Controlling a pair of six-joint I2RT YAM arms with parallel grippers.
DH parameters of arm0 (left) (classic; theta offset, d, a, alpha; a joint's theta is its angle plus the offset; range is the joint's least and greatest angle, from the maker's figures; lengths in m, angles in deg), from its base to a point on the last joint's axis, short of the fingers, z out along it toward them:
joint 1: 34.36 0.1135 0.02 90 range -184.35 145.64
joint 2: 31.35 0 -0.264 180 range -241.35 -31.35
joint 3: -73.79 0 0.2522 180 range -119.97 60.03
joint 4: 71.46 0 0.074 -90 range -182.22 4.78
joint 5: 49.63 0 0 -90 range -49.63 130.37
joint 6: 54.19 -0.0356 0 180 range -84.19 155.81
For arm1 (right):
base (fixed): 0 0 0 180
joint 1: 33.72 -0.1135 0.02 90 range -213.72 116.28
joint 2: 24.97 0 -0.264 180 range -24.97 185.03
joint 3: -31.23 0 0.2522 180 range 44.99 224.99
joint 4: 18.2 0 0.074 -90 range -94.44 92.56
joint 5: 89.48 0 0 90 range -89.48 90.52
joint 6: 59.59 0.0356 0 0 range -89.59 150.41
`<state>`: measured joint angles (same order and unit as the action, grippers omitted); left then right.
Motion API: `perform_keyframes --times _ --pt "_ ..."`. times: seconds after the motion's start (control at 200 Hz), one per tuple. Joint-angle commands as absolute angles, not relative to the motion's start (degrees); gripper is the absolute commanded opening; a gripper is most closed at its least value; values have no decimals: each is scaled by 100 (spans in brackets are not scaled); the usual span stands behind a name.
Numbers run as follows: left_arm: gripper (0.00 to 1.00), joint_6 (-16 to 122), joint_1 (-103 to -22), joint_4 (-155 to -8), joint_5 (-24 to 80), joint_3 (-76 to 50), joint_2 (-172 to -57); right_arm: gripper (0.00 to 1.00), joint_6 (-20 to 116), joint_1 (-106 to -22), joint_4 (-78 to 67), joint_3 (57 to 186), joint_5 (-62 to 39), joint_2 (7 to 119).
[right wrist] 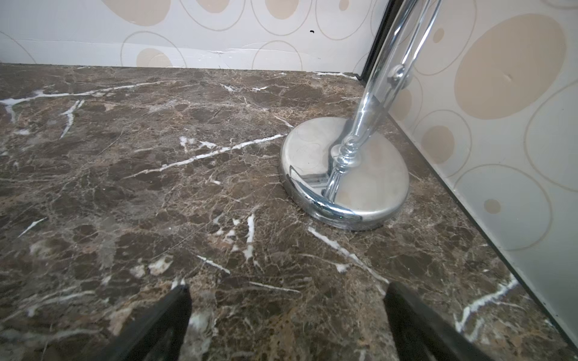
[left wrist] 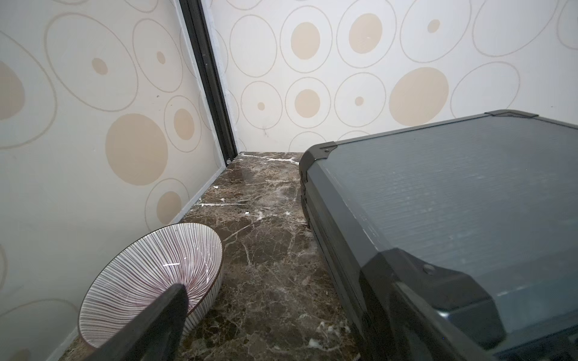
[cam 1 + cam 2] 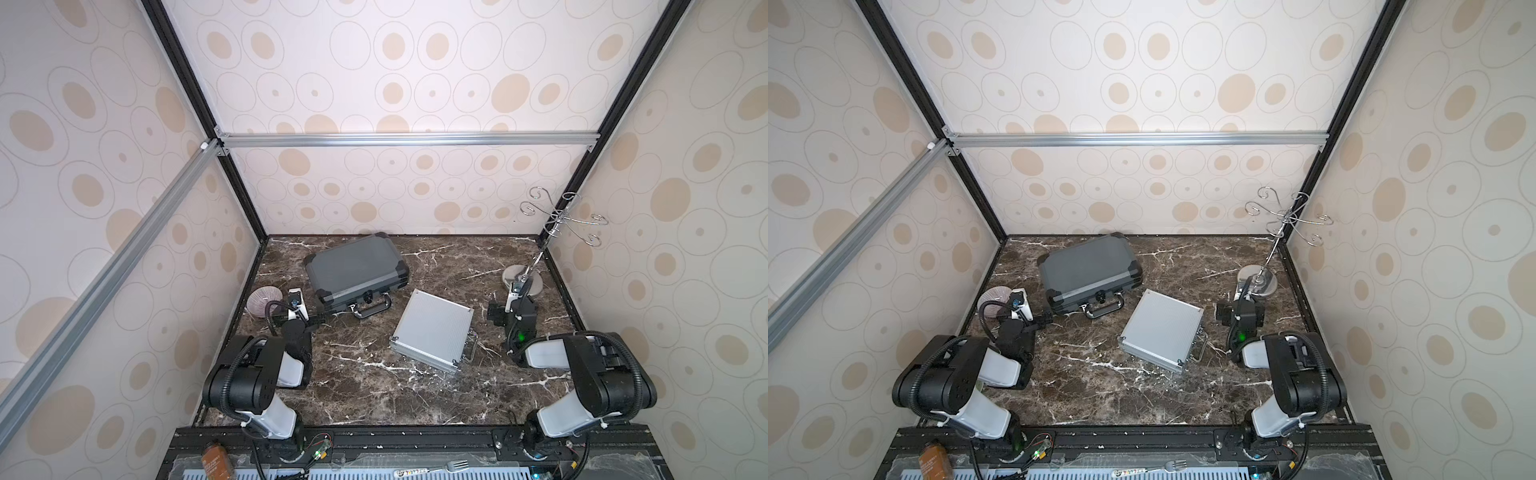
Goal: Open the poker set cases
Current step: Move the poker set case to the center of the board.
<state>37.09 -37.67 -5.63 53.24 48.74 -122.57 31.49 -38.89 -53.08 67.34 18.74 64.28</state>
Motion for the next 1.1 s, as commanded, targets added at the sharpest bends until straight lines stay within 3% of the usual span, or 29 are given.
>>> perform_keyframes --times 0.0,0.74,0.84,1.096 --pt "100 3642 -3765 -560 5155 4777 -12223 99 3199 -3877 -5297 6794 1889 6361" --pt "100 3678 -3745 -626 5145 4746 -12232 99 3199 -3874 -5305 6795 1889 6356" --pt "100 3887 -3739 -430 5727 4856 -12224 99 3193 -3876 -5304 6793 1890 6362" --pt "100 3894 -3735 -444 5742 4850 -12218 99 3199 -3876 -5307 6795 1891 6362"
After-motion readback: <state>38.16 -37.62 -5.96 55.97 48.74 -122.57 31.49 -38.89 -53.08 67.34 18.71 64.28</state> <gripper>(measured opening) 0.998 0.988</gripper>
